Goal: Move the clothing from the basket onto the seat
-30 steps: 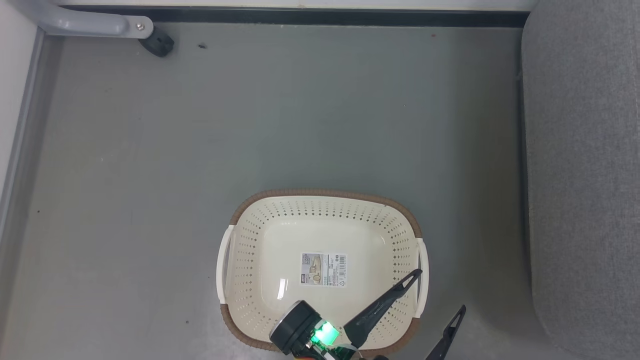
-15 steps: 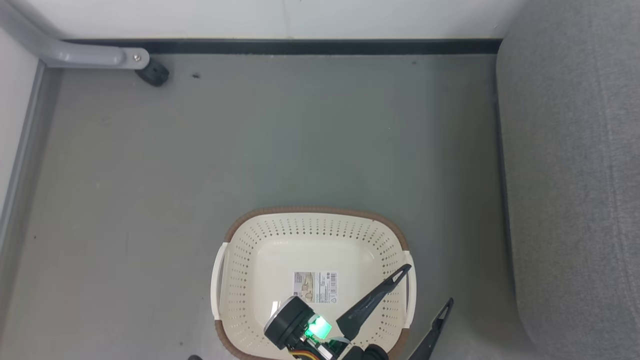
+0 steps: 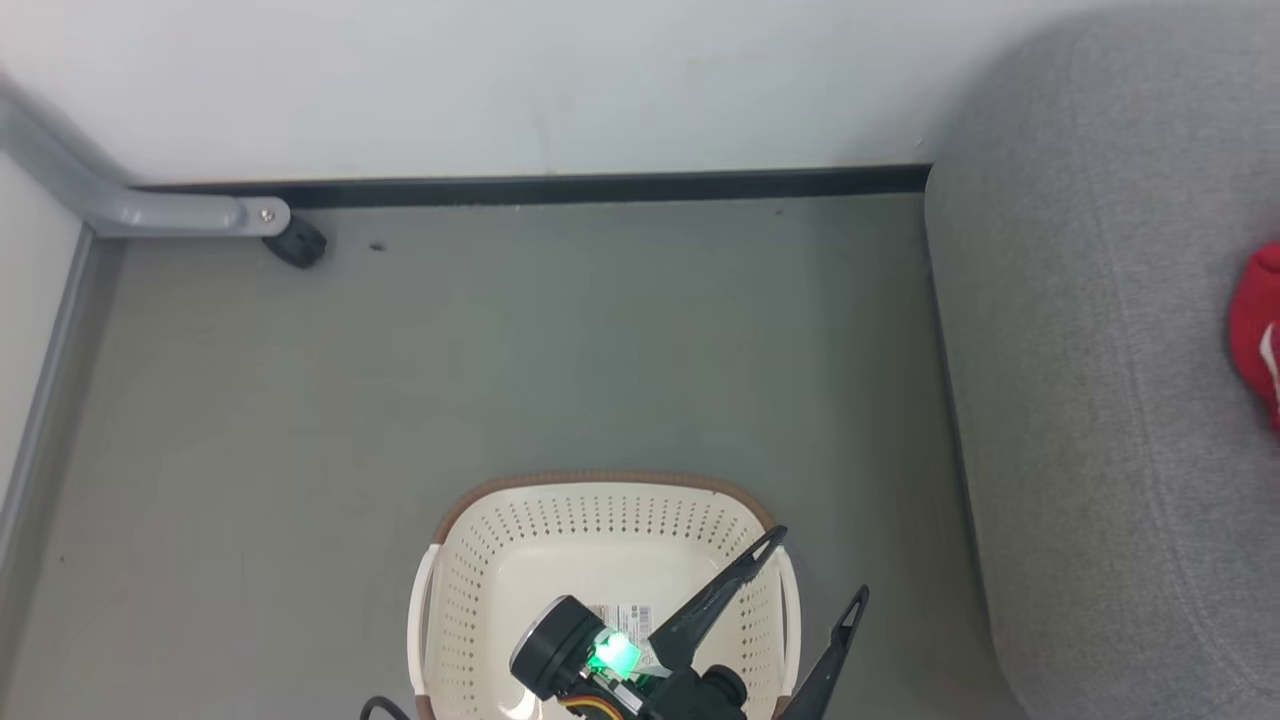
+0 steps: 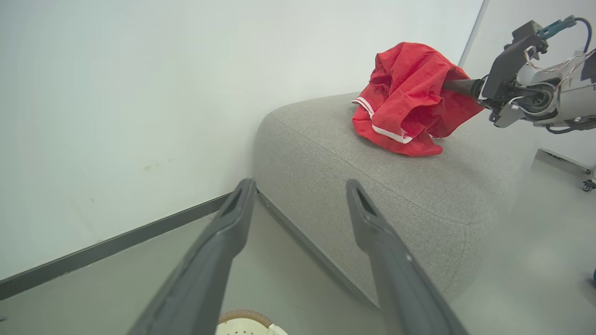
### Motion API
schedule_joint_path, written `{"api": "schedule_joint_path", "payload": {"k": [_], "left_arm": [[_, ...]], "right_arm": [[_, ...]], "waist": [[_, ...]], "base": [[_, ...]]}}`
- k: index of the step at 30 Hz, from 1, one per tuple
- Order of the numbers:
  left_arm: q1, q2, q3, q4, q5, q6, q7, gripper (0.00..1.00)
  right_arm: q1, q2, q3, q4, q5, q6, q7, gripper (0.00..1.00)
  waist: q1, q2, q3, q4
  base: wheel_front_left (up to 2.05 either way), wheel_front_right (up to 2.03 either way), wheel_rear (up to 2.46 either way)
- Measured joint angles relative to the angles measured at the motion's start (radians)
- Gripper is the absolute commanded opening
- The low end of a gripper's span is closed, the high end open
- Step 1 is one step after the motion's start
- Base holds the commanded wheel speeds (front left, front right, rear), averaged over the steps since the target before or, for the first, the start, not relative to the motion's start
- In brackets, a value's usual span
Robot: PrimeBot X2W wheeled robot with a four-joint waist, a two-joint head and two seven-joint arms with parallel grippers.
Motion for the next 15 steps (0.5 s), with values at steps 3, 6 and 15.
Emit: {"api": "schedule_joint_path", "payload": {"k": [3, 6, 15], "left_arm": [[0.012, 0.000, 0.009, 0.006, -0.007, 0.000, 0.008, 1.00], [0.026, 0.000, 0.013, 0.014, -0.009, 0.000, 0.010, 1.00], [0.106, -0.001, 0.119, 0.043, -0.017, 0.000, 0.016, 1.00]], "right_arm": [[0.018, 0.021, 0.012, -0.001, 0.000, 0.000, 0.000, 1.00], [0.040, 0.038, 0.015, -0.007, -0.001, 0.000, 0.000, 1.00], [0.130, 0.102, 0.015, -0.092, -0.050, 0.000, 0.000, 1.00]], "waist": [[0.0000, 0.0000, -0.026, -0.009], [0.0000, 0.0000, -0.052, -0.017], [-0.0001, -0.0001, -0.132, -0.032]], "base": [[0.00, 0.00, 0.00], [0.00, 0.00, 0.00], [0.00, 0.00, 0.00]]}}
